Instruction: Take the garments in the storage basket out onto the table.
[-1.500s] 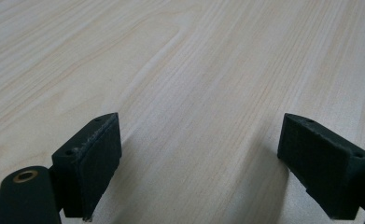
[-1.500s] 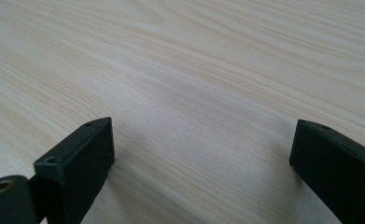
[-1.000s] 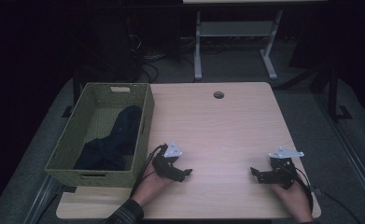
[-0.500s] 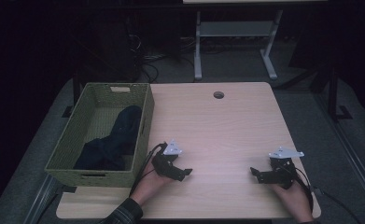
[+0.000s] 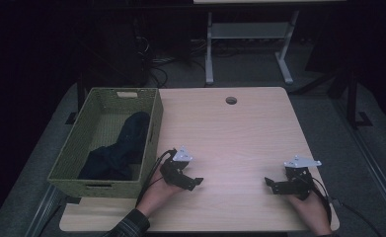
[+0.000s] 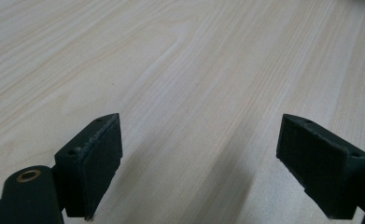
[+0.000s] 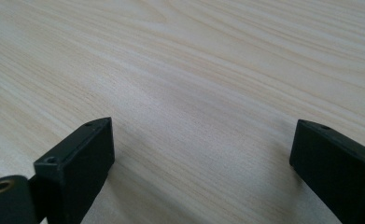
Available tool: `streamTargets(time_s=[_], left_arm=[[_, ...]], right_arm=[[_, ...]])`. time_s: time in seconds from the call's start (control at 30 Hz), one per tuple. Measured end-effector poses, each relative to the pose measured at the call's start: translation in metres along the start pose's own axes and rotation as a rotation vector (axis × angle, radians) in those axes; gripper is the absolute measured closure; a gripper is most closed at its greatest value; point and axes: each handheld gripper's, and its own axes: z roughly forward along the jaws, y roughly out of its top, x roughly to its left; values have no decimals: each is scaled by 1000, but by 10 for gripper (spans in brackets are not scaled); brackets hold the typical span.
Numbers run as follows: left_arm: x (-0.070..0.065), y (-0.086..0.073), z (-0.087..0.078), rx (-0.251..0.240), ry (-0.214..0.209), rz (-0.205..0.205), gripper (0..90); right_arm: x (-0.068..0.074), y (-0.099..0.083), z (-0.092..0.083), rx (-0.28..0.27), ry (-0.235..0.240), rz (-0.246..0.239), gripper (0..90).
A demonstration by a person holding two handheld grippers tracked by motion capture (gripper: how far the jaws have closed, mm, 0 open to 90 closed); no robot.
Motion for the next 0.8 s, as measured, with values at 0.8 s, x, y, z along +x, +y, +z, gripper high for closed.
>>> streamTargets(time_s=[0.8], left_arm=[[-4, 13, -14, 21, -6, 8, 140]], right_arm=[[0, 0, 0, -2, 0, -5, 61]])
